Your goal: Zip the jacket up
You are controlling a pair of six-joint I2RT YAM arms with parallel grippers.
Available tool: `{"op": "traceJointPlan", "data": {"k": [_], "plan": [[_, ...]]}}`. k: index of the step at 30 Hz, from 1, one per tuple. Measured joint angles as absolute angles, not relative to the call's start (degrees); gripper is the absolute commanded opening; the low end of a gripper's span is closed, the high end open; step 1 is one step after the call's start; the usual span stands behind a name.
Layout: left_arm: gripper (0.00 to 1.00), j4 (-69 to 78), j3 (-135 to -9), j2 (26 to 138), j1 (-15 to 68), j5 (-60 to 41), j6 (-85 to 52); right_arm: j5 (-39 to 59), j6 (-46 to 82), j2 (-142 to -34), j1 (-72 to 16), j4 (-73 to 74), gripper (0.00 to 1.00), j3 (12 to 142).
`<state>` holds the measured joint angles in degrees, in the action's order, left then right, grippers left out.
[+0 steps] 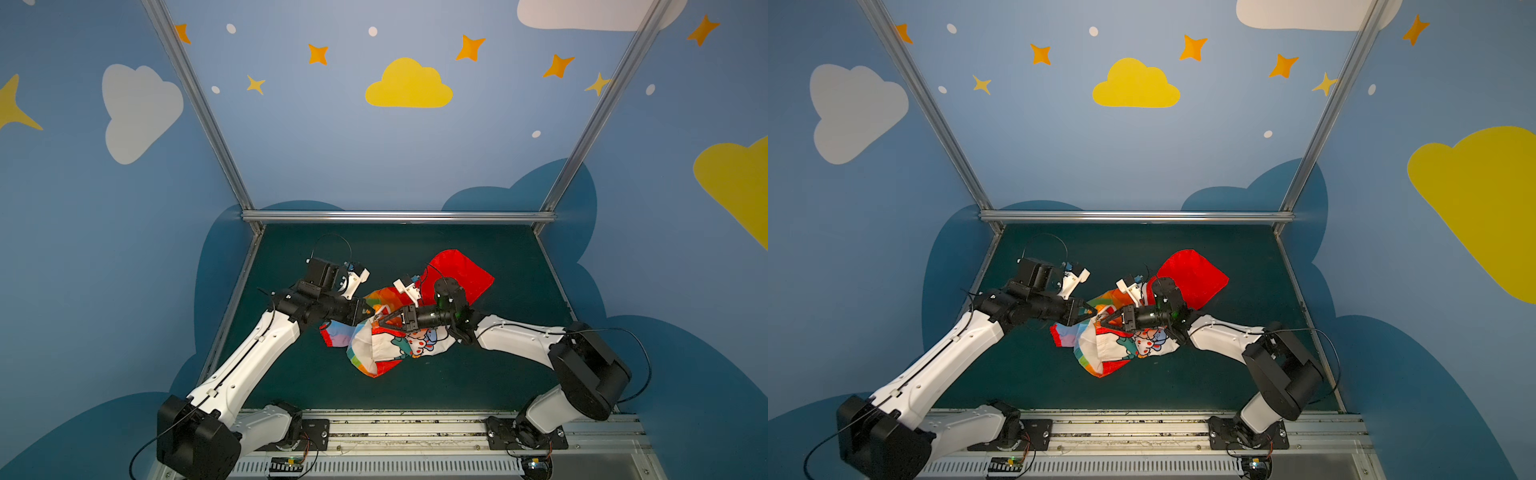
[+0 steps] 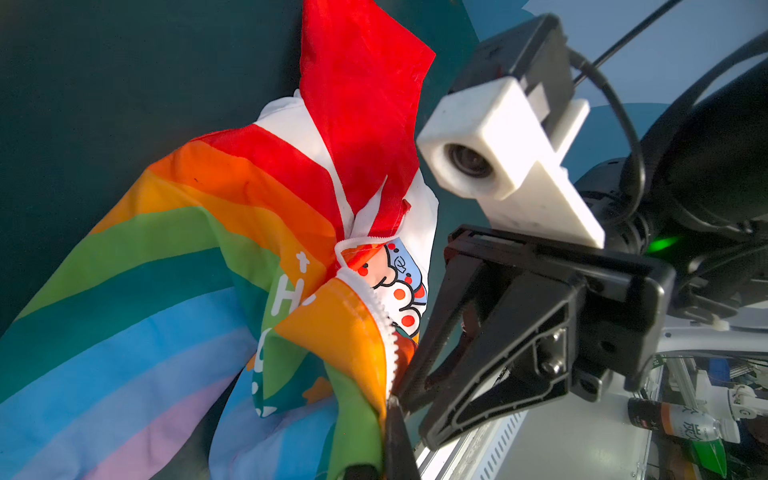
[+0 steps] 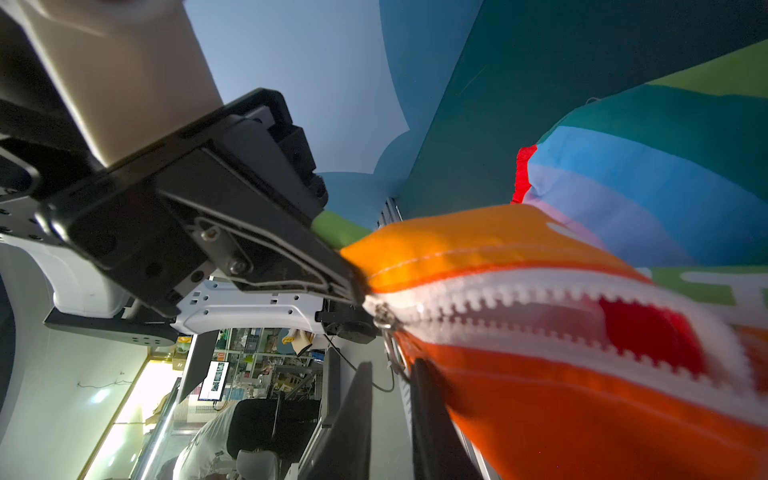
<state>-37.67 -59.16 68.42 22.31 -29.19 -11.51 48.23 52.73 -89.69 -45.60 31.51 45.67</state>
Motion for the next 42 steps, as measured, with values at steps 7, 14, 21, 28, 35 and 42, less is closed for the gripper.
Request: {"op": "traceJointPlan", "data": {"k": [7,14,21,28,35,42], "plan": [[0.03,-37.63,-59.16,68.90,21.61,-29.82,-12.32,48.31,52.64,-89.69,-45.60,31.92,0.23,45.67],[0.03,-37.58,-59.16,69.06,21.39,-30.26,-12.88,48.29,52.71,-90.43,-45.60,31.97,0.22,45.95],[0.03,-37.32,-59.13,68.99,21.39,-30.52,-13.50,48.29,52.90,-90.85,-45.65,32.21,0.15,46.13],[0.03,-36.99,-59.11,68.99,21.39,-30.70,-13.78,48.27,53.71,-90.85,-45.80,33.47,0.12,46.61],[0.03,-36.80,-58.98,68.99,21.39,-31.07,-14.26,48.27,53.76,-91.44,-45.98,33.58,0.13,47.03],[0.03,-36.80,-58.24,67.66,21.39,-30.70,-13.45,47.83,53.47,-91.44,-45.98,31.77,0.00,47.64]]}}
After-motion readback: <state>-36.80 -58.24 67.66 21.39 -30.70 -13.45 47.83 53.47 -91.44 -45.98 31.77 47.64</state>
